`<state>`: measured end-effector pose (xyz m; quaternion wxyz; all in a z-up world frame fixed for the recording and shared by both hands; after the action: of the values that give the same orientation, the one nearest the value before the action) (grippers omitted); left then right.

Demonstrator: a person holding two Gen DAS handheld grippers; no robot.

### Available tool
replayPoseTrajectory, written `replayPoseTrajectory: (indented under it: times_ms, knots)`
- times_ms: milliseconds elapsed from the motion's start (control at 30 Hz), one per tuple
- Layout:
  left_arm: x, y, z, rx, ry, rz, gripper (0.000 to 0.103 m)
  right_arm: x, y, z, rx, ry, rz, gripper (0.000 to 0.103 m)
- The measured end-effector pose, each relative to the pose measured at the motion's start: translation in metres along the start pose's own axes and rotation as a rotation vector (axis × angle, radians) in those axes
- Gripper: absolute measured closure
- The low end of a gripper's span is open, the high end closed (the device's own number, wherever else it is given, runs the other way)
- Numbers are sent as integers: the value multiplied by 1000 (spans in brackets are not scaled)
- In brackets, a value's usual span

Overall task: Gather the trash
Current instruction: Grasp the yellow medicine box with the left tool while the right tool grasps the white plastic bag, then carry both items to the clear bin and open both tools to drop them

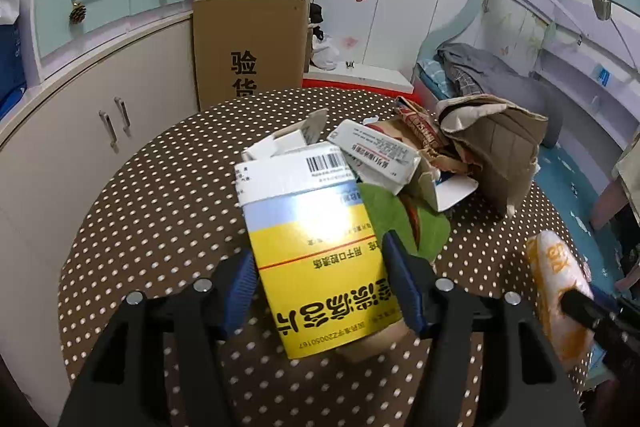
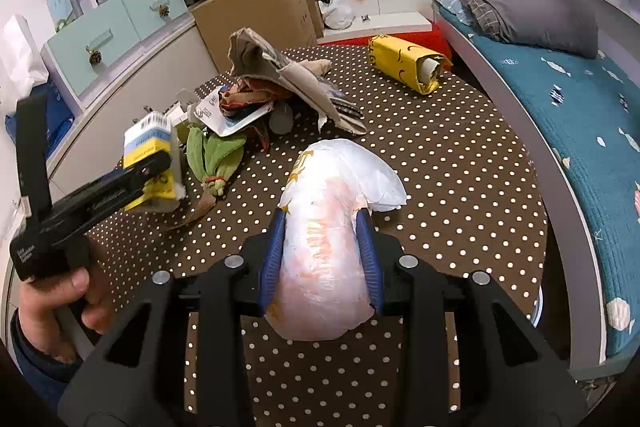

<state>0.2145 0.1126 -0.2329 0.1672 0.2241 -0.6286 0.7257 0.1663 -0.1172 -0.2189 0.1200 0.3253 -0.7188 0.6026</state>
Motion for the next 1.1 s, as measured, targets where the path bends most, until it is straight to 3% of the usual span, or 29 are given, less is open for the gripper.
replayPoseTrajectory:
  times_ms: [300, 533, 733, 833, 967, 1100]
  knots:
    - [56, -6, 29, -70, 54, 75, 47, 29, -19, 19, -18, 11, 86, 68]
    - [93, -15, 89, -116, 187, 116, 47, 61, -30, 62, -57, 58, 159, 68]
    - [118, -11, 180, -175, 369, 131, 47, 94, -30, 142, -143, 179, 210, 68]
    - [120, 1, 235, -194, 471, 97, 47, 107, -18, 193, -209, 252, 209, 68]
    - [117, 35, 320, -272, 588, 42, 47, 119, 9, 258, -312, 337, 186, 68]
    - [96, 78, 379, -315, 632, -44, 47, 112, 50, 317, -411, 389, 116, 68]
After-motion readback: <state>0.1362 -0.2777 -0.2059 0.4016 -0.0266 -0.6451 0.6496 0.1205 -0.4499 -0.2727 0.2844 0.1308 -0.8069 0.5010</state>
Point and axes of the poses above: each gripper's, at about its wrist camera, not at the fingertips, and x roughly against the way its jaws point, z to its right, y to its underside, the point moved 9 cm from there along -x, roughly the way its jaws point, and after that the axes turned 10 degrees about z, right-handed, at the moved point
